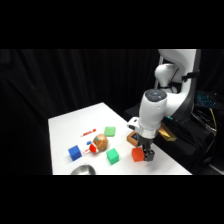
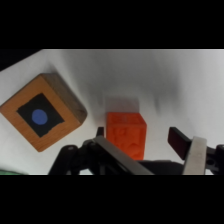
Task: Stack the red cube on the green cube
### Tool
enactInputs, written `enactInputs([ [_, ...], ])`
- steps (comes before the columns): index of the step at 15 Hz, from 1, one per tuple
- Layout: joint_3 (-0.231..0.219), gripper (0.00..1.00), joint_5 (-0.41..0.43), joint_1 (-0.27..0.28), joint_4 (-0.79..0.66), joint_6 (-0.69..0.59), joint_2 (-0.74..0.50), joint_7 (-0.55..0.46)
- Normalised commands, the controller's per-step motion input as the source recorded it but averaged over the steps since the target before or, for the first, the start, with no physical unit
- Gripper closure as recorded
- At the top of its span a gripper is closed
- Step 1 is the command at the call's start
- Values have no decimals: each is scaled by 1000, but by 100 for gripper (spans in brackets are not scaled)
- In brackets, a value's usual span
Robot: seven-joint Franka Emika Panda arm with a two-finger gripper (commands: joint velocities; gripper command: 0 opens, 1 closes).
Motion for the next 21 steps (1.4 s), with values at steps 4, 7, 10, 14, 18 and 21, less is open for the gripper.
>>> enactInputs([
  [4, -248, 0, -253, 288, 83, 120, 90, 424],
  [7, -146, 0, -176, 181, 130, 128, 142, 300],
  [10, -154, 0, -160, 145, 146, 131, 178, 251],
  [14, -166, 0, -130, 106, 100, 168, 160, 184],
  [18, -176, 35, -89, 130, 29, 188, 87, 157],
  [21, -169, 60, -89, 194, -60, 143, -53, 171],
])
